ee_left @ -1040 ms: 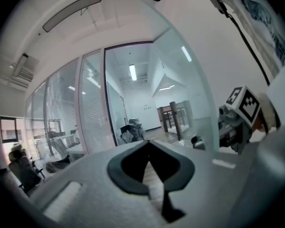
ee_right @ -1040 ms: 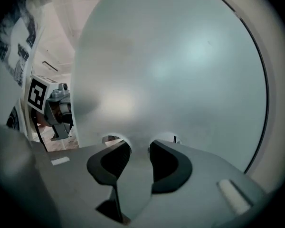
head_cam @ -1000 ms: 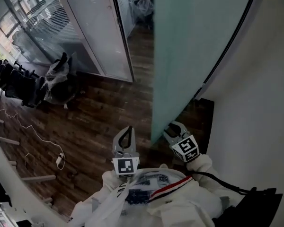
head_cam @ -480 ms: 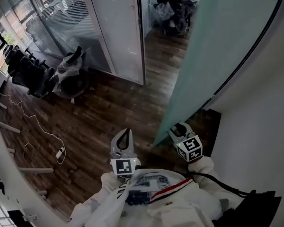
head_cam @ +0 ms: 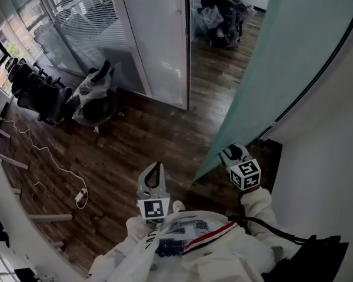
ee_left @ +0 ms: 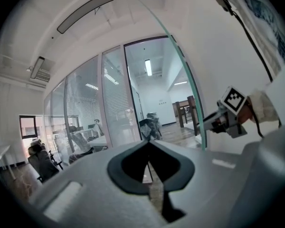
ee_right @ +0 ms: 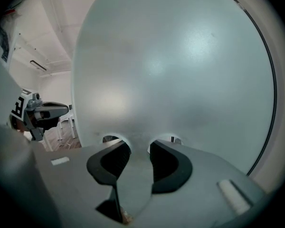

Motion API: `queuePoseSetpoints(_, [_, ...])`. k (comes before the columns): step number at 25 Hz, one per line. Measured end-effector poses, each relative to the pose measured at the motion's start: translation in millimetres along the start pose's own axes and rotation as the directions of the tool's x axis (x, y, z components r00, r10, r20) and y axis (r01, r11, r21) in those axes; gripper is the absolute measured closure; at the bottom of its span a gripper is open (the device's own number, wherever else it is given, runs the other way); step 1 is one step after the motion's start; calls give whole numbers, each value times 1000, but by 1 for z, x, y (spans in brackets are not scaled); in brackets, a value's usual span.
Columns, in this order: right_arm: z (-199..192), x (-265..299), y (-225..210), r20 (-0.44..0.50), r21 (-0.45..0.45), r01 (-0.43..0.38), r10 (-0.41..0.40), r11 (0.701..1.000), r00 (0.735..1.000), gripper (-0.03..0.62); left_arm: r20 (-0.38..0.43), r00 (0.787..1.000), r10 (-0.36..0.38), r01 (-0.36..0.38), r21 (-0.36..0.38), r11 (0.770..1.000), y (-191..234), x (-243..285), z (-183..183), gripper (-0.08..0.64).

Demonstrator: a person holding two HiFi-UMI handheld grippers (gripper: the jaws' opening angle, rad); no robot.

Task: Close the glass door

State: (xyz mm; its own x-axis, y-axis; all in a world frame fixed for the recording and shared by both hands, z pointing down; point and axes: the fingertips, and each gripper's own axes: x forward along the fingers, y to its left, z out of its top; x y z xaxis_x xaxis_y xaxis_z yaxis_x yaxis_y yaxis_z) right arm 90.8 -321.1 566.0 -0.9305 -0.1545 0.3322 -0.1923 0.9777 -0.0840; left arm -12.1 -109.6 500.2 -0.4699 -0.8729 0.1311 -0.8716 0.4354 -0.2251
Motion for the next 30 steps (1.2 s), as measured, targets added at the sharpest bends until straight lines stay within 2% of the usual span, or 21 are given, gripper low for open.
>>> queuePoseSetpoints(3, [7,14,-6,2,11,20,-20,1000,1000,456,-8,1000,9,-9,-21,1000,16,-8,-5,557])
queuePoseSetpoints(8, [16,50,-13,-6,19,42,-41,999,999,456,-41,998,46,-46,-19,999,49,-12,-43,557])
queuePoseSetpoints(14, [36,78,-17,-15,17,55,-55,998,998,456,-59,997,55,-59,-59,997,63,-5,-48,557])
queuePoseSetpoints(19, [43,119,-40,-5,34,57,-57,998,998,453,-95,994,60,-65,-46,997,72,41,-61,557])
queuePoseSetpoints(23, [54,146,-41,23,41,110,-111,993,994,453,-118,990,73,-78,-39,996,97,69,-60,557])
queuePoseSetpoints(27, [62,153,-25,31,36,130,-131,991,991,453,-78,994,71,-72,-12,997,115,84,-44,557])
queuePoseSetpoints(30, [67,176,-40,22,35,146,-147,989,989,453,-61,996,69,-69,5,998,121,123,-32,557])
